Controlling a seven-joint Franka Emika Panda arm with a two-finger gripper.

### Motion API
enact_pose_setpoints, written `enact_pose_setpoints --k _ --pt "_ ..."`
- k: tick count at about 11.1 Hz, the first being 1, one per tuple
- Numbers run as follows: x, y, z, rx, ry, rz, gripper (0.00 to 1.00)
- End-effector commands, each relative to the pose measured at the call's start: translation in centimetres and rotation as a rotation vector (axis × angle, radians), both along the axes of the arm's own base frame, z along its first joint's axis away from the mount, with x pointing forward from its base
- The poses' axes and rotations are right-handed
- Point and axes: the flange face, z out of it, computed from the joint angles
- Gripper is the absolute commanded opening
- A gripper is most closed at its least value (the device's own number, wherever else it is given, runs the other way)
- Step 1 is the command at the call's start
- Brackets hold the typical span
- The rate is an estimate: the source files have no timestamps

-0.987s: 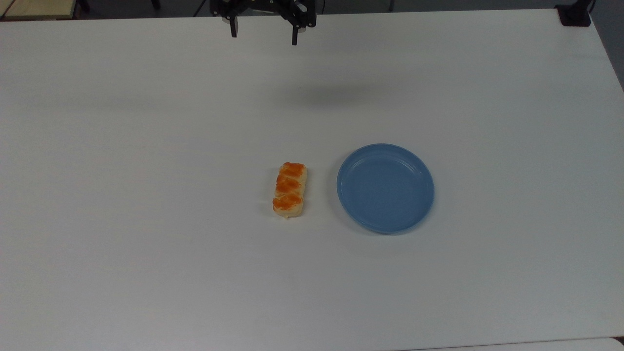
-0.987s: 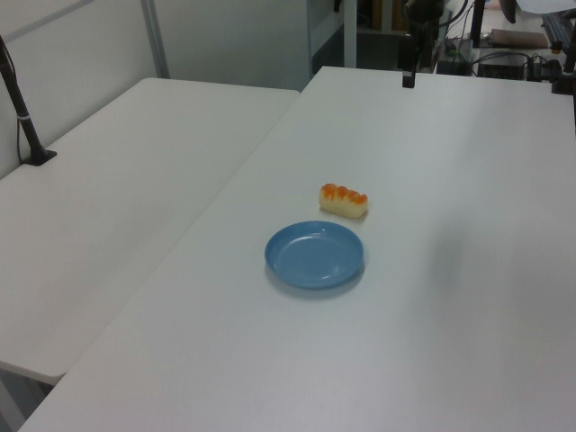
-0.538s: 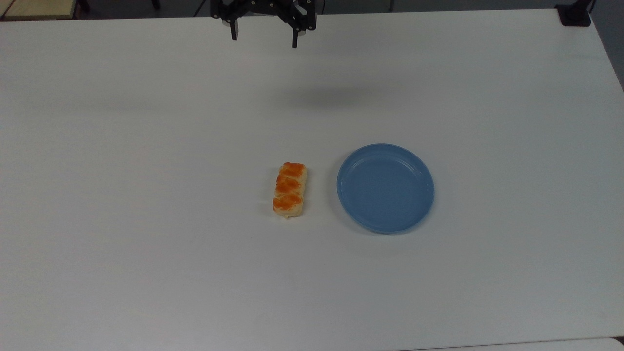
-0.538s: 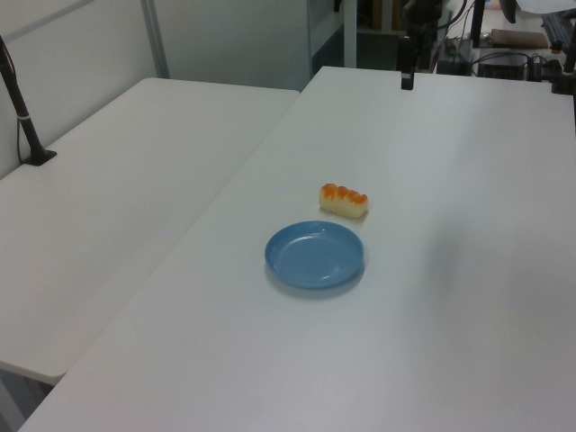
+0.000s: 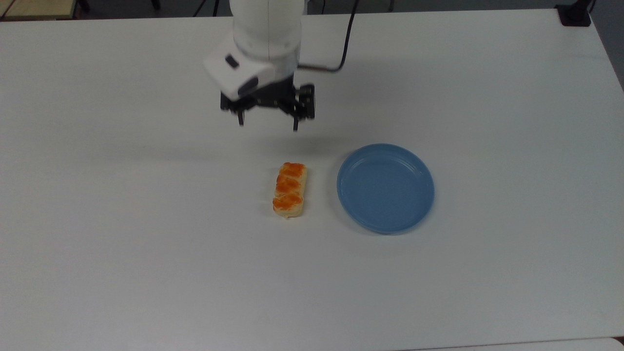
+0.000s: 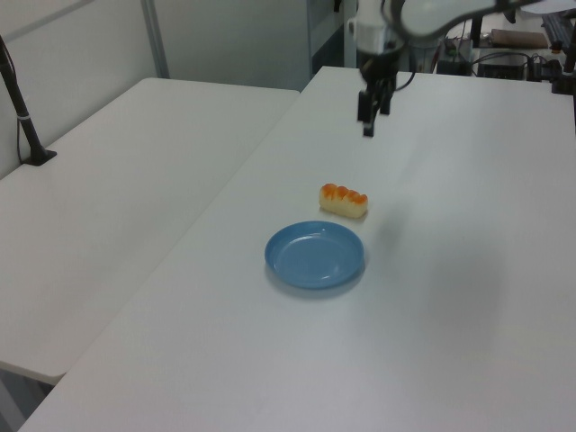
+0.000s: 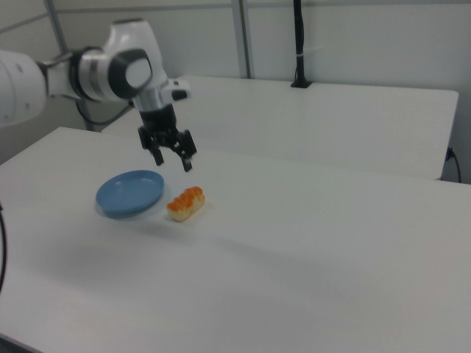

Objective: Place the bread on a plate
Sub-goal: 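Lower the open gripper onto the orange-topped bread roll and close it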

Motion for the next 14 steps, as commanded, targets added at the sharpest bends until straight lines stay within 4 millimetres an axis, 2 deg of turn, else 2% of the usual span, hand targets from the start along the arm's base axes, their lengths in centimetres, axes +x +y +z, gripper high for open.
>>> enact_pose_setpoints --k 1,3,5,7,8,10,12,14 --pt "3.8 0.7 -6.7 0.019 -0.057 -0.086 1.00" --pt "4.7 1.4 -9.6 0.023 -0.074 -0.110 1.00" --pt "5.2 3.5 -12.3 0.025 -0.087 -0.102 1.00" --pt "5.4 4.2 -14.3 0.024 -0.080 -0.112 1.00" --pt "5.4 4.2 -14.7 0.022 -0.077 -0.112 0.98" --pt "5.4 3.9 -14.7 0.018 -0.075 -0.108 0.77" --pt "5.4 3.4 -14.5 0.000 -0.080 -0.101 0.39" --pt "5.3 3.7 -13.6 -0.002 -0.083 -0.096 0.28"
